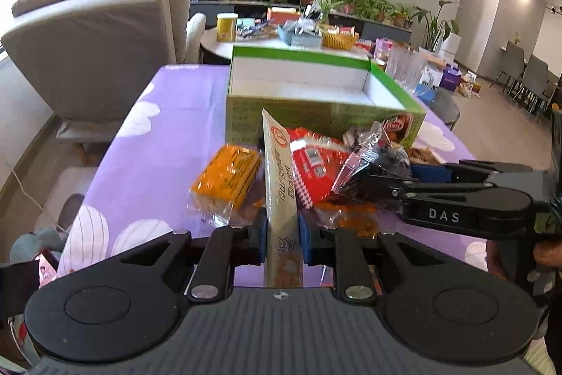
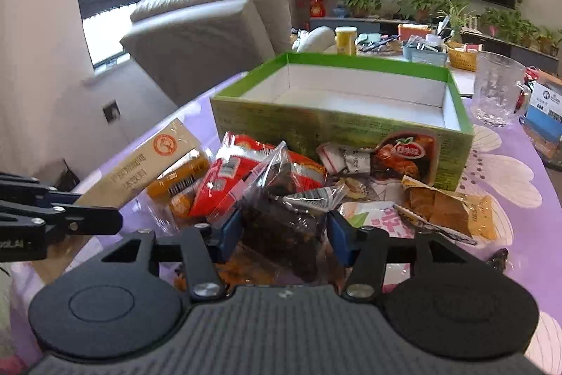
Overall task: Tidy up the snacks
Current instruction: 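Carry the stick pack and dark bag into the green box and release both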
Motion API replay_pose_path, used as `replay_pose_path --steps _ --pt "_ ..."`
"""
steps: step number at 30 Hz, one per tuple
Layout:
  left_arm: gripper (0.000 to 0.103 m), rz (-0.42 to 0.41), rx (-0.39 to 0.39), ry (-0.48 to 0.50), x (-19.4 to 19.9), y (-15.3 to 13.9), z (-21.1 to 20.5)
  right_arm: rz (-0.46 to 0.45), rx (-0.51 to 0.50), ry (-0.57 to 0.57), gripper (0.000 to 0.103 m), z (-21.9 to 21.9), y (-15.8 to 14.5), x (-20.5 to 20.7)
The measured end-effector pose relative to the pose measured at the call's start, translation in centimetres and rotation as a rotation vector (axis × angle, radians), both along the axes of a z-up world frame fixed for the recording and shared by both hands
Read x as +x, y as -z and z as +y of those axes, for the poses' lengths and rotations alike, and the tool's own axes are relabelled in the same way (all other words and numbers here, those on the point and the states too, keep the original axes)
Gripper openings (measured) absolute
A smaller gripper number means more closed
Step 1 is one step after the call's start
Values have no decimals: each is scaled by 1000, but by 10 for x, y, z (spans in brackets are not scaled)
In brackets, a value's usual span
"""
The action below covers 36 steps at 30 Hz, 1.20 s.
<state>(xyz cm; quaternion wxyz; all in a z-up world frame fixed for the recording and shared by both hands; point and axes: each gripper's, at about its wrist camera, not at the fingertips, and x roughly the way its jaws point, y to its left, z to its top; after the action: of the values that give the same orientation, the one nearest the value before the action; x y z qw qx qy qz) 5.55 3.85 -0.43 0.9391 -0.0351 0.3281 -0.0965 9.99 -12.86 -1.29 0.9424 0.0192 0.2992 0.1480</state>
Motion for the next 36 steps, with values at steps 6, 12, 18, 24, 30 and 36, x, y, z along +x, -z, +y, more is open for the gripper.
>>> replay_pose_path --steps 6,12,18,24,30,36 --pt "17 -44 7 -5 6 -15 -1 -78 22 35 55 -5 -14 -7" --pt "17 -94 9 2 30 -31 -9 -142 76 112 55 -17 -33 -3" --pt "17 -111 -12 -13 68 -47 -10 -176 122 195 55 -29 -47 19" --pt "17 -126 -14 -24 108 -58 -11 -176 118 227 55 -37 -54 49" --pt "17 -120 -5 -31 149 -57 -16 -179 100 235 55 -41 -53 73" --pt "17 -70 10 -43 187 -38 -20 -123 113 269 55 -50 -34 95"
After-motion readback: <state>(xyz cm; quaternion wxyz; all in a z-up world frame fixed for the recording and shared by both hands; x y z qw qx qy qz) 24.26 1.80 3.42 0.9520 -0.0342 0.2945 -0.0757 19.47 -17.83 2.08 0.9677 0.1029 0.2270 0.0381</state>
